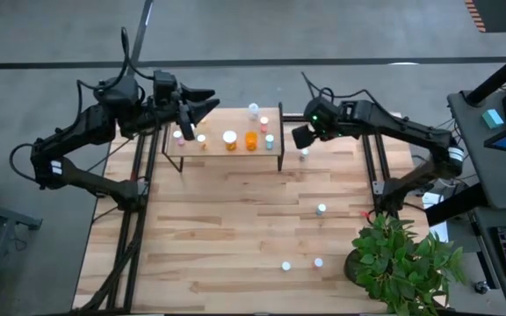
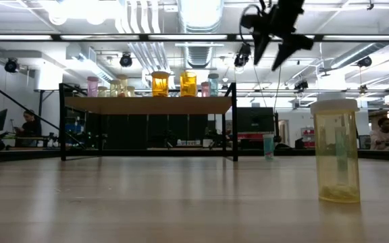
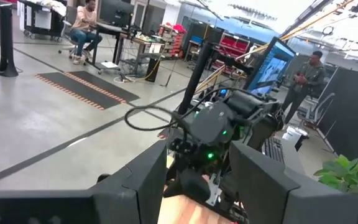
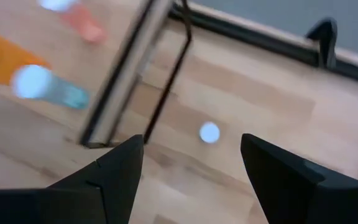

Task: Pick and place medicine bottles onto shelf by color
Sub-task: Put the blue pill bottle on the shelf

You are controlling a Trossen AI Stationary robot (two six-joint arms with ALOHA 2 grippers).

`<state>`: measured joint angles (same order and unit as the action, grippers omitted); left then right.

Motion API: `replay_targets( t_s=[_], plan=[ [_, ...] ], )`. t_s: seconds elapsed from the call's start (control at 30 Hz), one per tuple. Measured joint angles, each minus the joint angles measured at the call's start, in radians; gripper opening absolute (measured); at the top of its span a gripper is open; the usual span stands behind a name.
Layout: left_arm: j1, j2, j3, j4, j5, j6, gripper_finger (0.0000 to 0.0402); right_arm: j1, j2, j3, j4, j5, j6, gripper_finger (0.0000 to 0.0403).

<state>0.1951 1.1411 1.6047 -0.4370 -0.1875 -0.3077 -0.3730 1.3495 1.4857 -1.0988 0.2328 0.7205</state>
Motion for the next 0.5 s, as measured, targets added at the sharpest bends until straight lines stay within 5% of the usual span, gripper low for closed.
replay_targets(
  t_s=[0.5],
  plan=[
    [0.0, -0.004, 0.0, 0.001, 0.0, 0.026, 0.016, -0.04, -0.04, -0.411, 0.306, -0.082, 0.136, 0.0251]
  ],
)
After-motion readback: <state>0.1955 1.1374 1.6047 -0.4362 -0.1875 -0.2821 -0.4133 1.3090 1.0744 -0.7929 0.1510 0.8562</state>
